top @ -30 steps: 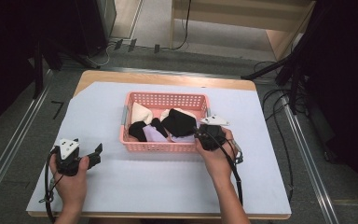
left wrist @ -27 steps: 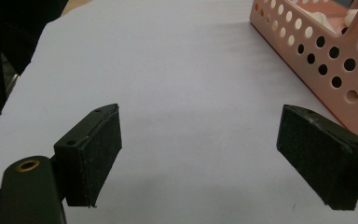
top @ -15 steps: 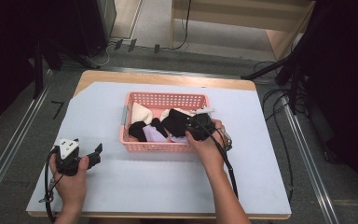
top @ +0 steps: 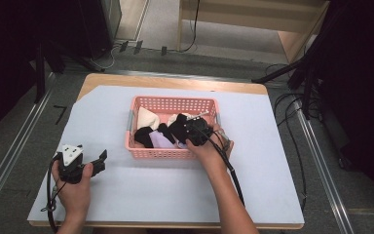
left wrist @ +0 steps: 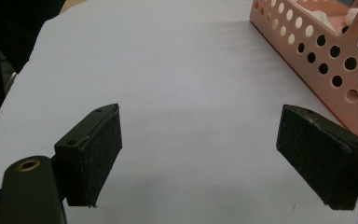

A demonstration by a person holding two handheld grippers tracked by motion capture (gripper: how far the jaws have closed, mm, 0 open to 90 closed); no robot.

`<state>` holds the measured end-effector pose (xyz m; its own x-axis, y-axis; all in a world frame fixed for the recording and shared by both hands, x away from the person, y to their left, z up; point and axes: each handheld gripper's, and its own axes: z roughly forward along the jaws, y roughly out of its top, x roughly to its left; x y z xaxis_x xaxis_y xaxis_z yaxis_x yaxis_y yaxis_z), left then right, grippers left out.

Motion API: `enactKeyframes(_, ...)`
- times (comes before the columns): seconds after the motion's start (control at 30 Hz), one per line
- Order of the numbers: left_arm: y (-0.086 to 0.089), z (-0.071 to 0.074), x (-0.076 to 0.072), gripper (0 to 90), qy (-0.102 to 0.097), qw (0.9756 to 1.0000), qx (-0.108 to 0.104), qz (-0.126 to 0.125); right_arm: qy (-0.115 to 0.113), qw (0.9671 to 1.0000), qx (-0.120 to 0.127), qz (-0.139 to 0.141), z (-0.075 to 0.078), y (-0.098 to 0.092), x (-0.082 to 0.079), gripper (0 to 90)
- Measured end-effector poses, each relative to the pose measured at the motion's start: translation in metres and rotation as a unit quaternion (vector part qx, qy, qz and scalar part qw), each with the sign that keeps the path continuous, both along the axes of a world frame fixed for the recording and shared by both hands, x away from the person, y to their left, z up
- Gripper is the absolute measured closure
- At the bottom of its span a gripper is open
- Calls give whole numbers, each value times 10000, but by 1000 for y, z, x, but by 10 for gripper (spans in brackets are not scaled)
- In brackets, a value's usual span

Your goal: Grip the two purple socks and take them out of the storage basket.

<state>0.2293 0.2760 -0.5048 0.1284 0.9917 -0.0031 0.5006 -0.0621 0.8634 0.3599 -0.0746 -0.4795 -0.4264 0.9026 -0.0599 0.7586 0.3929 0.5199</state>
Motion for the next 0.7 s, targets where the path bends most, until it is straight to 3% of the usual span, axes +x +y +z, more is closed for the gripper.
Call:
enactKeyframes(0.1, 0, 0, 0, 152, 13, 10000, 14, -6, 385, 9993, 34, 2, 0, 4, 4, 800)
enactKeyframes(0.2, 0, 0, 0, 153, 23, 10000, 11, -14, 453, 9989, 45, 55, 1, 5, 6, 871)
enactKeyframes(0.27, 0, 0, 0, 154, 29, 10000, -11, -16, 330, 9988, 342, 119, 3, 4, 6, 878)
enactKeyframes(0.37, 1, 0, 0, 154, 46, 10000, 5, -30, -198, 9962, 849, 46, 17, 2, 3, 881)
enactKeyframes(0.4, 0, 0, 1, 154, 53, 10000, 17, -31, -435, 9932, 1075, 31, 22, 1, 2, 882)
enactKeyframes(0.47, 0, 0, 1, 154, 50, 10000, 26, -27, -887, 9843, 1525, -9, 33, -2, 2, 882)
enactKeyframes(0.57, 0, 0, 1, 155, 54, 10000, 17, -32, -1365, 9718, 1914, 186, 42, 0, 4, 876)
enactKeyframes(0.63, 0, 0, 1, 155, 46, 10000, 21, -30, -1377, 9613, 2308, 609, 44, 4, 6, 855)
enactKeyframes(0.67, 0, 0, 1, 155, 46, 10000, 23, -32, -1336, 9578, 2431, 749, 44, 6, 8, 832)
enactKeyframes(0.7, 0, 0, 1, 155, 47, 10000, 24, -32, -1274, 9572, 2484, 770, 43, 8, 9, 783)
